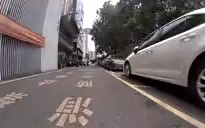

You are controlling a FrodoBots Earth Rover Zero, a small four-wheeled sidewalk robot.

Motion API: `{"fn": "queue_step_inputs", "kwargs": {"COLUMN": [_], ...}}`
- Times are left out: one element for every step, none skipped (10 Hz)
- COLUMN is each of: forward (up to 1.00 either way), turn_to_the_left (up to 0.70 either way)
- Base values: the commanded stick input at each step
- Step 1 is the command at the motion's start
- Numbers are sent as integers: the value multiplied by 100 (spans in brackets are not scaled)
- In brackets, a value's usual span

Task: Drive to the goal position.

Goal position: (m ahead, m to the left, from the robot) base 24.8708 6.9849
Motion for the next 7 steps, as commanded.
{"fn": "queue_step_inputs", "kwargs": {"forward": [70, 70, 70, 70, 70, 70, 70], "turn_to_the_left": [0, 0, 0, 0, 0, 0, 0]}}
